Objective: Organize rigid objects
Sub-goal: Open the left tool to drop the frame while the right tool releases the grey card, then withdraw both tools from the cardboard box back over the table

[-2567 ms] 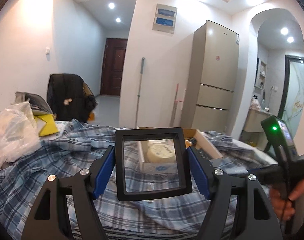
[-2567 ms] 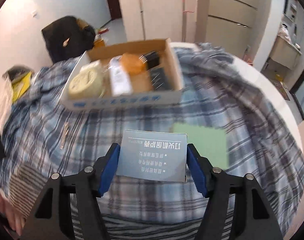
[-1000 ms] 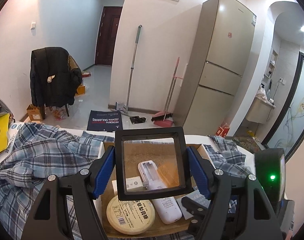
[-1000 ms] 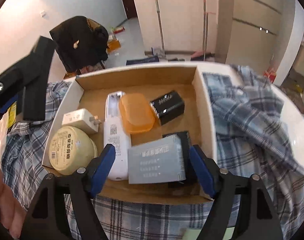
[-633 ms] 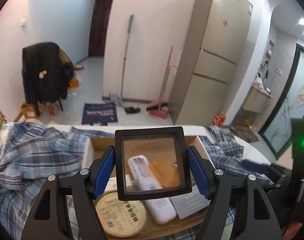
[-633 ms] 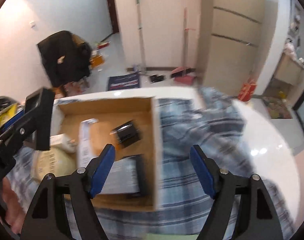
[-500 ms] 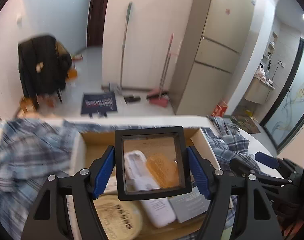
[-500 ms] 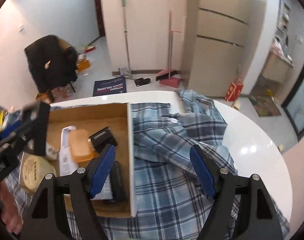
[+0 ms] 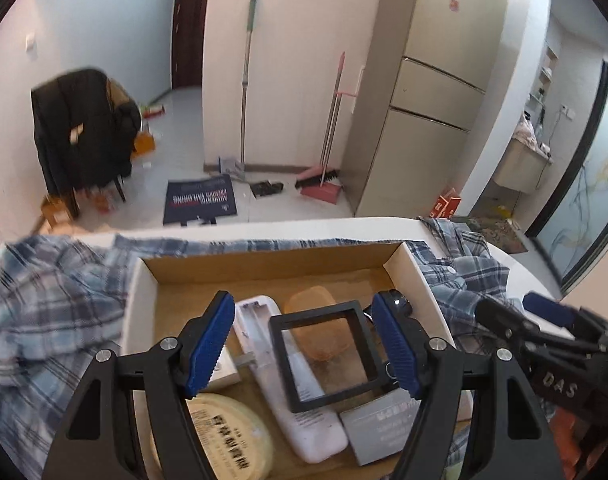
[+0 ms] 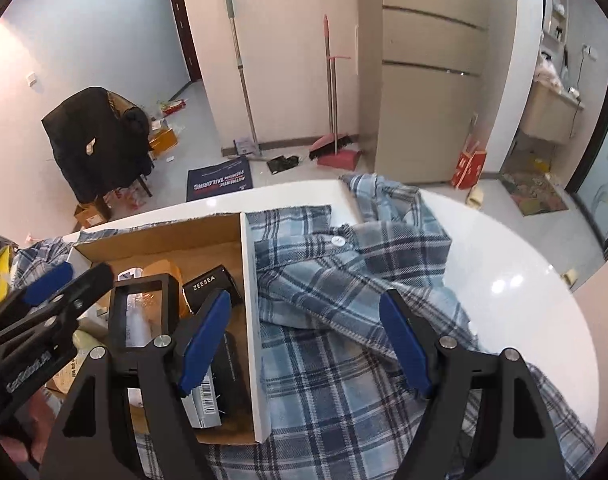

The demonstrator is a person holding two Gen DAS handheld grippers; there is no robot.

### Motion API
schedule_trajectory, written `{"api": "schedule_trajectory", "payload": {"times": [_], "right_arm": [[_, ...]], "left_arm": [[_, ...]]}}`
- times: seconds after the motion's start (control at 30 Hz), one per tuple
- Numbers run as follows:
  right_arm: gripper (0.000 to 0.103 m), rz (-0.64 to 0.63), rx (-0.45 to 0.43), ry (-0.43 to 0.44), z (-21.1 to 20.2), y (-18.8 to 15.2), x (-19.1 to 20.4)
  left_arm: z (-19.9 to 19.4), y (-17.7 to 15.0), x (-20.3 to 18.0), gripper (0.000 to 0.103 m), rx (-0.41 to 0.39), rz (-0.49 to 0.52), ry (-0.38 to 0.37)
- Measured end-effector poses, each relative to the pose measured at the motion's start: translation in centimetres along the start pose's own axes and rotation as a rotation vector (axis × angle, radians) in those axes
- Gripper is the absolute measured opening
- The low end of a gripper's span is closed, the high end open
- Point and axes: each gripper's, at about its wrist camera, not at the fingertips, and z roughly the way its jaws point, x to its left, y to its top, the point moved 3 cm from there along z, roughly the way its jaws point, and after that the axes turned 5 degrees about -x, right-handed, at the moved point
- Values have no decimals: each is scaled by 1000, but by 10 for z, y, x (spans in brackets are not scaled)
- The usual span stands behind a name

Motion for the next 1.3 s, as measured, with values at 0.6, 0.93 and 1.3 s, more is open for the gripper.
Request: {"api": "schedule_trajectory", "payload": {"times": [0.6, 0.93, 1.3], "right_arm": [[76, -89, -198, 185, -137, -17, 47], [79, -109, -306, 196, -192, -64, 43], [79, -102, -106, 86, -151, -100, 22]], "left_arm": [[-225, 5, 21, 87, -517, 12, 26], [-275, -51, 37, 88, -514, 54, 36], [-188, -99, 67, 88, -114, -15, 29]]}}
